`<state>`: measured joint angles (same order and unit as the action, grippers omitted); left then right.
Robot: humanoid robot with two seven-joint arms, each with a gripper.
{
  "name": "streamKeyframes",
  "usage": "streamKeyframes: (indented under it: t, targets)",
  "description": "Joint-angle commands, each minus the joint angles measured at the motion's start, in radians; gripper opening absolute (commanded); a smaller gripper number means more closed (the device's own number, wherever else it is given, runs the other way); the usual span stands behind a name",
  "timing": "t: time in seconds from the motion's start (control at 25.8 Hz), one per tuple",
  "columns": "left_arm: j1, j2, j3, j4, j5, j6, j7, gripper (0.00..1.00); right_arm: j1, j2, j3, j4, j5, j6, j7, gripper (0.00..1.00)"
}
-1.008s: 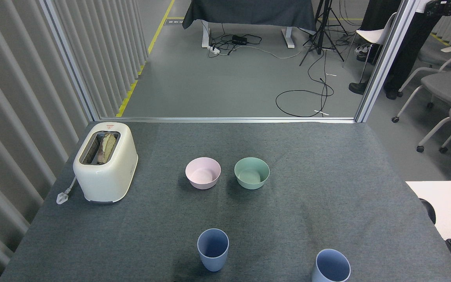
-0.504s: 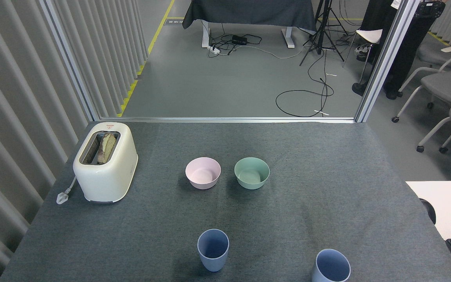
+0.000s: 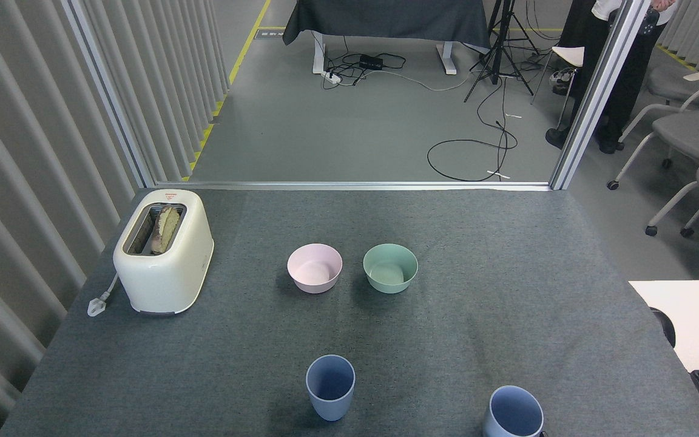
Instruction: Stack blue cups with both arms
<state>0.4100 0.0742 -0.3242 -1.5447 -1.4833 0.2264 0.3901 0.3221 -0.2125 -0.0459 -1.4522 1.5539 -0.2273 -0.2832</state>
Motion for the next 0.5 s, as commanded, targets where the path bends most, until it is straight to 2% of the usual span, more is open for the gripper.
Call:
streamKeyframes:
  t: [0.0,0.27,0.31,0.43,0.47]
  targets:
    - [-0.002,-0.001,0.001,0.000,0.000,0.001,0.001,1.00,-0.048,0.001,0.003,0.035,0.000,-0.021,0.002,0.99]
    - [0.000,-0.001,0.008,0.000,0.000,0.001,0.001,1.00,-0.095,-0.001,0.028,0.061,0.002,-0.021,0.012,0.96]
    - [0.000,-0.001,0.008,0.001,0.000,0.001,0.001,1.00,-0.101,-0.001,0.035,0.061,0.002,-0.021,0.012,0.93]
    - [0.000,-0.001,0.011,0.001,0.000,0.001,0.001,1.00,-0.104,0.001,0.038,0.061,0.009,-0.020,0.007,0.68]
    - [0.000,-0.001,0.011,0.000,0.000,0.001,0.001,1.00,-0.101,0.001,0.038,0.061,0.017,-0.020,0.006,0.64]
